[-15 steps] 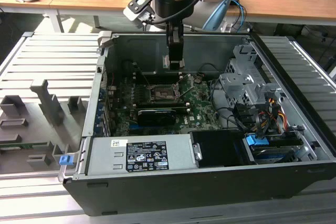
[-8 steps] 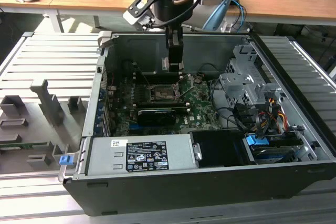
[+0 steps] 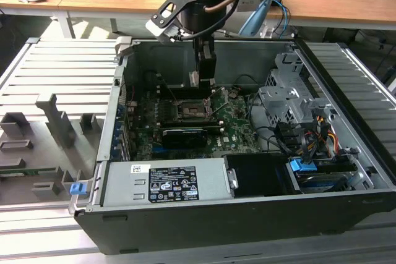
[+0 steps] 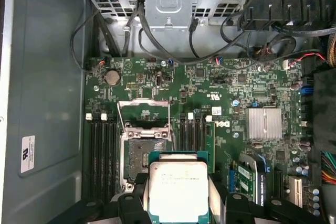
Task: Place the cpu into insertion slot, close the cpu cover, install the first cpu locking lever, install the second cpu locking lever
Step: 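Place the cpu into insertion slot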
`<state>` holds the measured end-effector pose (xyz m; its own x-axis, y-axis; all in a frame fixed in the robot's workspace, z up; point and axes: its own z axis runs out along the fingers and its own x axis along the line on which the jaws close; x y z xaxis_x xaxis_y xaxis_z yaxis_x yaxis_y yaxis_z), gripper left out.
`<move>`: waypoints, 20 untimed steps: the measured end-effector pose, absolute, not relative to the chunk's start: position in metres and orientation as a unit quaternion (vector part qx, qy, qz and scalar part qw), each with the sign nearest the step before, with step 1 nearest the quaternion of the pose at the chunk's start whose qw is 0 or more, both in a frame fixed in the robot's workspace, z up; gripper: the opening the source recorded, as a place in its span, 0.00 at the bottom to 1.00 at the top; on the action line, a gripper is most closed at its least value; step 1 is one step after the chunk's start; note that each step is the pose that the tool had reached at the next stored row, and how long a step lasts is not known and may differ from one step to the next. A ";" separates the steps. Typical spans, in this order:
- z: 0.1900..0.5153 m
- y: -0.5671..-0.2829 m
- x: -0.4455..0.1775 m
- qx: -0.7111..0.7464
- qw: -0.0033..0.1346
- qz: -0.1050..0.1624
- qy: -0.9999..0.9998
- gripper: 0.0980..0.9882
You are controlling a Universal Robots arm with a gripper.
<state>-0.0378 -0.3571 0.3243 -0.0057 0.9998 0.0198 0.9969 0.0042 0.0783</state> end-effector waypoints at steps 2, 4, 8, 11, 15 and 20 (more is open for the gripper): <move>0.323 -0.357 -0.038 0.705 0.020 0.034 0.708 0.50; 0.322 -0.357 -0.038 0.705 0.019 0.034 0.708 0.50; 0.319 -0.357 -0.038 0.705 0.017 0.033 0.708 0.50; 0.317 -0.357 -0.038 0.705 0.016 0.032 0.708 0.50; 0.315 -0.357 -0.038 0.705 0.016 0.032 0.708 0.50; 0.308 -0.357 -0.038 0.702 0.015 0.032 0.711 0.50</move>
<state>-0.0378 -0.3571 0.3081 -0.0126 0.9996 0.0233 0.9977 0.0110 0.0672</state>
